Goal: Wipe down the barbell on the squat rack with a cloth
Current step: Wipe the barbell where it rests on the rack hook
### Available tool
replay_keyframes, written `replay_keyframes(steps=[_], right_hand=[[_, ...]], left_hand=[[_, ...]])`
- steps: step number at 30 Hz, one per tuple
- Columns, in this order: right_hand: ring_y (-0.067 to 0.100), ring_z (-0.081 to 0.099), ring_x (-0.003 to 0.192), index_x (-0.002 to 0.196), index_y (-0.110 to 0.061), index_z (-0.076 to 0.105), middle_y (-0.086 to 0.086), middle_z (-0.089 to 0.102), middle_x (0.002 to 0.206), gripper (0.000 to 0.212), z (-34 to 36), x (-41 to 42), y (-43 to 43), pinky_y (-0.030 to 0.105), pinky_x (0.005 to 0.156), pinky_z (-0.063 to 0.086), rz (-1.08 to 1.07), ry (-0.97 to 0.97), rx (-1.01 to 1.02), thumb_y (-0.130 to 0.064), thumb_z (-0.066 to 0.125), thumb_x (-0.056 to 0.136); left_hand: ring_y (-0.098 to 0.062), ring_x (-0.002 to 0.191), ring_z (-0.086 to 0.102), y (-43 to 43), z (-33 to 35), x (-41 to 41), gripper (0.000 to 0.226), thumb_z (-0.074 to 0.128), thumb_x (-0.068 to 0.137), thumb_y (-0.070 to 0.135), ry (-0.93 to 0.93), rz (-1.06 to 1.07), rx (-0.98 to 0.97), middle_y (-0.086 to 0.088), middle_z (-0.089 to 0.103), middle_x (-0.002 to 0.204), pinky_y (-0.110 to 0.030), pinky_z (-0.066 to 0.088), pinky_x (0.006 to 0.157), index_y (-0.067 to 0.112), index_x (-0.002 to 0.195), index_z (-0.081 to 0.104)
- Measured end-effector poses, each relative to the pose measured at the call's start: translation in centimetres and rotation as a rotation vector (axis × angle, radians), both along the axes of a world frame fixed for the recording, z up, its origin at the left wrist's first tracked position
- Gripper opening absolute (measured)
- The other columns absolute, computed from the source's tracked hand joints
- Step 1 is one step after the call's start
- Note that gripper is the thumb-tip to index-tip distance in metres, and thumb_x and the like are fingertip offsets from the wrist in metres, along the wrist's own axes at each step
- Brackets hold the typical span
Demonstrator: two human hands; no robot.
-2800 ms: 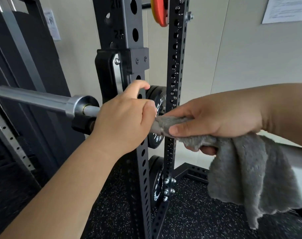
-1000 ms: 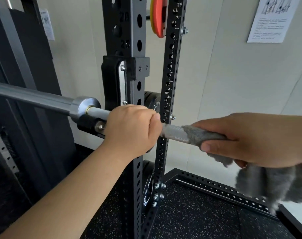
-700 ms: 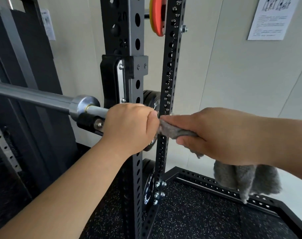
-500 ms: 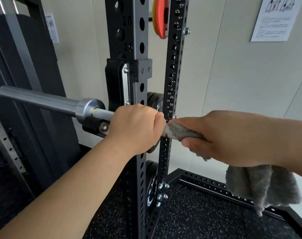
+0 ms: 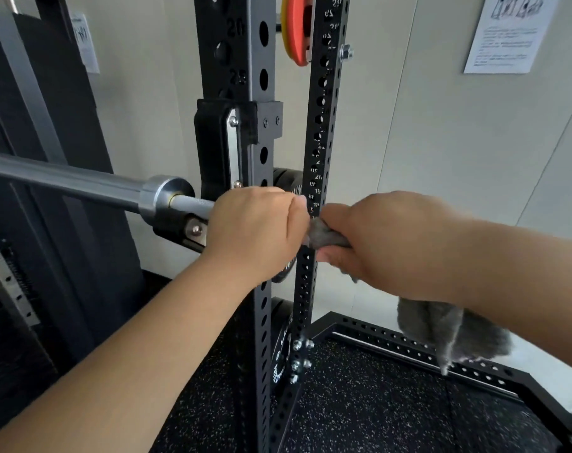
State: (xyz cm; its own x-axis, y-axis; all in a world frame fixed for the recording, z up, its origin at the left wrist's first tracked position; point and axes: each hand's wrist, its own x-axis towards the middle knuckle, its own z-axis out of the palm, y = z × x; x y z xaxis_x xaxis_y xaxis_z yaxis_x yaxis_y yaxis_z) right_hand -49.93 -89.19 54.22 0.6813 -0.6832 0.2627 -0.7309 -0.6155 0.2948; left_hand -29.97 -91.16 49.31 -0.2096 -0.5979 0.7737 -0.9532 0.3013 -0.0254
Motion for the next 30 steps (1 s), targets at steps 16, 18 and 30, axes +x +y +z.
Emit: replay_keyframes(steps=[16,18,30], right_hand=[[0.025,0.059,0.053,0.120,-0.034,0.060,-0.007,0.060,0.078,0.041,-3.6,-0.7,1.2,0.022,0.045,0.027,-0.061,-0.070,-0.422,-0.060,0.035,0.099],[0.023,0.065,0.067,0.137,-0.047,0.041,-0.011,0.062,0.091,0.051,-3.1,-2.6,2.4,0.026,0.048,0.035,-0.053,-0.106,-0.356,-0.066,0.017,0.097],[0.023,0.064,0.071,0.130,-0.043,0.047,-0.008,0.063,0.091,0.054,-2.5,-2.6,3.2,0.027,0.051,0.040,-0.116,-0.162,-0.290,-0.064,0.009,0.098]], left_hand=[[-0.019,0.050,0.038,0.1,-0.8,-0.4,0.037,0.028,0.092,0.037,-0.018,0.010,-0.099,0.010,0.037,0.053,-0.031,0.029,0.056,0.023,0.059,0.037],[-0.017,0.048,0.040,0.6,0.4,-0.7,0.049,0.020,0.093,0.043,-0.048,0.051,0.028,0.006,0.042,0.051,-0.030,0.025,0.053,0.020,0.055,0.039],[-0.029,0.102,0.054,1.1,-5.1,-0.4,0.036,0.037,0.106,0.035,0.098,-0.041,-0.188,-0.002,0.061,0.103,-0.047,0.038,0.105,0.014,0.108,0.066]])
